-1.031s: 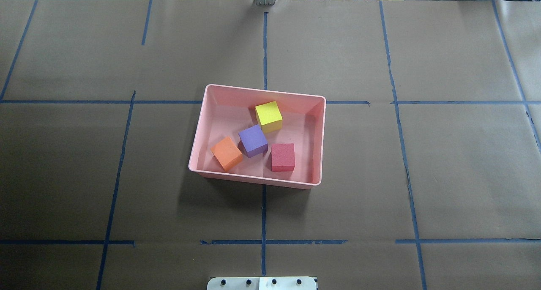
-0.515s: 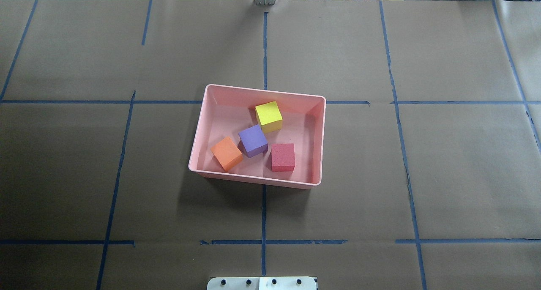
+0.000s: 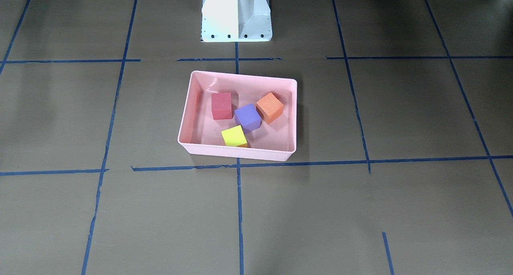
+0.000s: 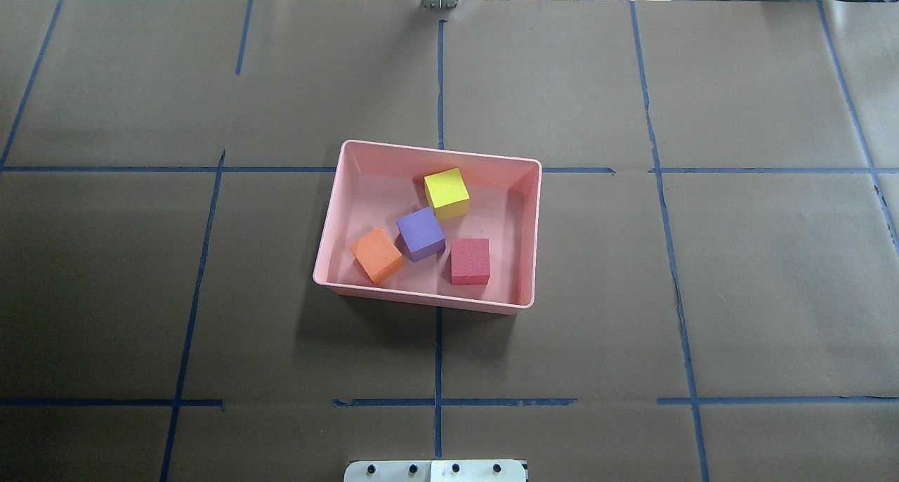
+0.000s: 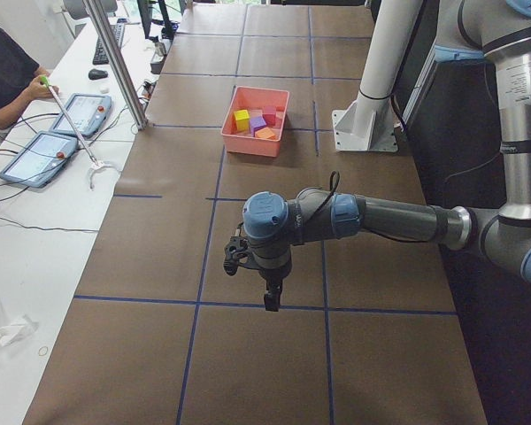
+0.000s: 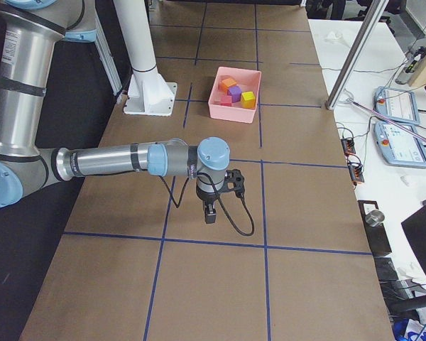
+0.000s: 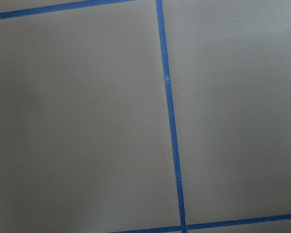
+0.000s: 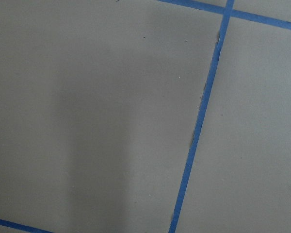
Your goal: Place blocks into pink bin with both arms
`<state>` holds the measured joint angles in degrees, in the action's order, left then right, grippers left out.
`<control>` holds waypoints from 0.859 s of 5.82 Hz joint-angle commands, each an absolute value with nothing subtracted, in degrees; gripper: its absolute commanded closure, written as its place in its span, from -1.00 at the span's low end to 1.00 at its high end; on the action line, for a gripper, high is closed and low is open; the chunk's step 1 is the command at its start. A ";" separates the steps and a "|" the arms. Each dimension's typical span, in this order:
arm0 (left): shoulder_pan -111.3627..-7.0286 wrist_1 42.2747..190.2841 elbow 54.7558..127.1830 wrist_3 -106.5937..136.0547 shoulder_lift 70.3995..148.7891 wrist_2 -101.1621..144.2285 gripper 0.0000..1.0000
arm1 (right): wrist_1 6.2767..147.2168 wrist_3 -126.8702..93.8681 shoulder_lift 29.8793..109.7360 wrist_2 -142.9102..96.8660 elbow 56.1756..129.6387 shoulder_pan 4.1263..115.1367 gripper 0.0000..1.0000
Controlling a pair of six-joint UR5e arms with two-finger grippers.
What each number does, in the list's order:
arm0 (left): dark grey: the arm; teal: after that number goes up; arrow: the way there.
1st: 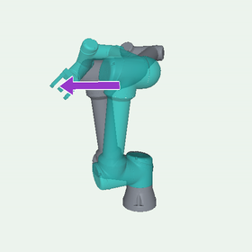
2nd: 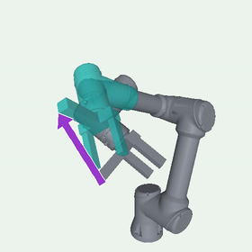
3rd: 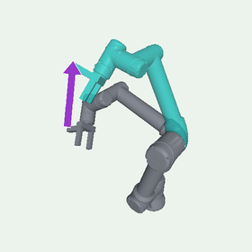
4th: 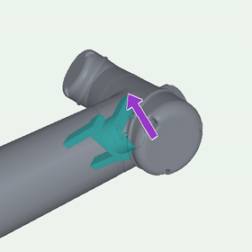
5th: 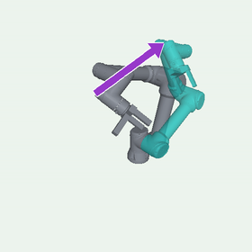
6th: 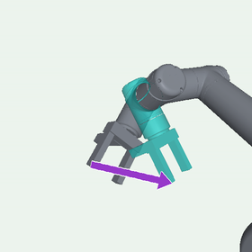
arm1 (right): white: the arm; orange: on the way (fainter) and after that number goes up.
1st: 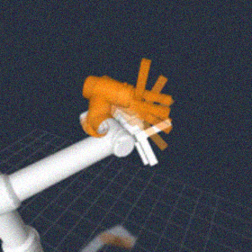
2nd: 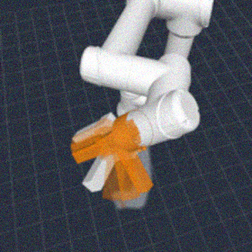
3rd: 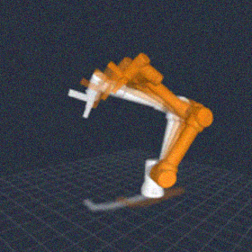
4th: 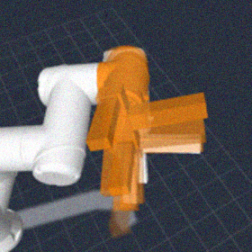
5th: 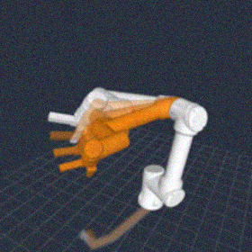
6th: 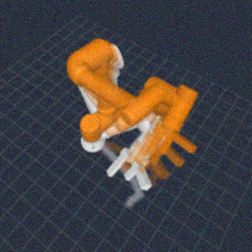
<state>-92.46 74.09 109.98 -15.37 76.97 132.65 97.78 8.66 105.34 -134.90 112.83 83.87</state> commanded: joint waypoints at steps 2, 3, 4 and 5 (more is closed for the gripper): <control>-92.37 75.41 109.08 -15.12 77.08 132.45 -1.00 | 97.82 16.07 105.91 -134.82 110.31 88.04 -1.00; -92.37 75.41 108.72 -15.12 76.91 132.54 -1.00 | 97.74 16.34 105.91 -134.74 110.30 88.68 -1.00; -92.37 75.32 108.81 -15.38 76.90 132.54 -1.00 | 97.73 16.26 105.91 -134.65 110.48 88.77 -1.00; -92.37 75.06 108.63 -15.29 76.99 132.71 -1.00 | 97.82 16.09 106.00 -134.74 110.48 88.77 -1.00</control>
<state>-92.37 75.26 108.76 -15.28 76.95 132.59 97.76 16.16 105.94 -134.70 110.44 88.67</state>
